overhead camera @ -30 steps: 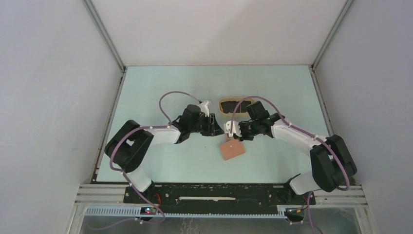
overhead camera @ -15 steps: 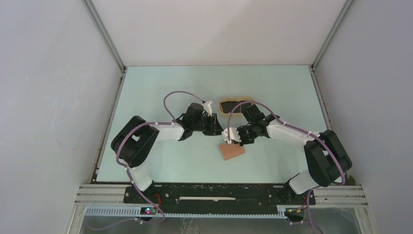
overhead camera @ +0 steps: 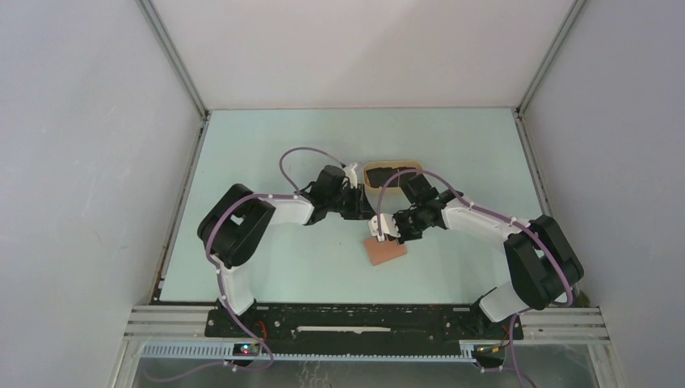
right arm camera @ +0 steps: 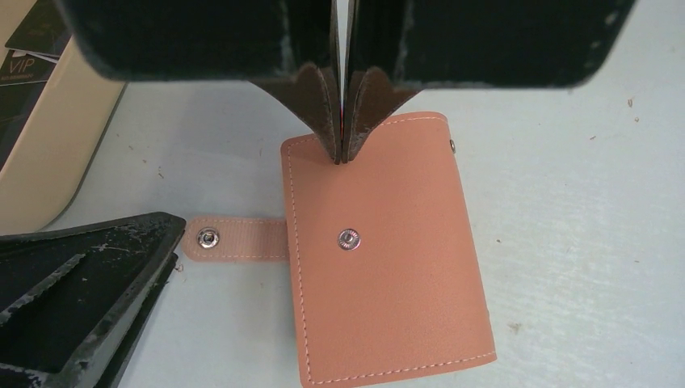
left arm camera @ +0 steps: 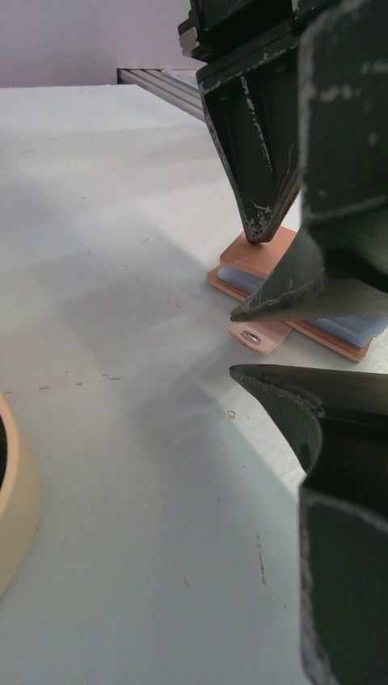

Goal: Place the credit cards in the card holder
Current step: Close the card holder at the center of the board.

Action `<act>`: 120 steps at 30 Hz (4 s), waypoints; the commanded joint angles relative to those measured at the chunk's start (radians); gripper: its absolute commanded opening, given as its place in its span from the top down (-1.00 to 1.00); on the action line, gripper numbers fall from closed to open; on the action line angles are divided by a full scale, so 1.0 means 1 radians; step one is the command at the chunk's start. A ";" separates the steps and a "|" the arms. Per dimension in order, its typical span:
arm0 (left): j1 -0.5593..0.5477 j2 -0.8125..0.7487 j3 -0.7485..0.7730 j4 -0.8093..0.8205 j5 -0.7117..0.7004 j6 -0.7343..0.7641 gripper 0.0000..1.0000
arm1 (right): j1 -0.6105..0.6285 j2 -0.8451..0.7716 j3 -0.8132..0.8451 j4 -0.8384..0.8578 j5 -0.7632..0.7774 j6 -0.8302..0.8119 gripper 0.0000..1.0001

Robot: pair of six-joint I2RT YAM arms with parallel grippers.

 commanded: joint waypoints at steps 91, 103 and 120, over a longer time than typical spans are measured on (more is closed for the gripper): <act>0.025 0.073 0.049 0.091 0.143 -0.081 0.89 | 0.019 -0.003 -0.006 -0.044 -0.014 -0.019 0.85; 0.019 0.003 -0.041 0.244 0.208 -0.086 1.00 | 0.019 -0.008 -0.006 -0.045 -0.020 -0.015 0.85; -0.060 -0.136 -0.181 0.224 0.116 -0.044 1.00 | 0.038 0.009 0.008 -0.032 -0.003 0.037 0.87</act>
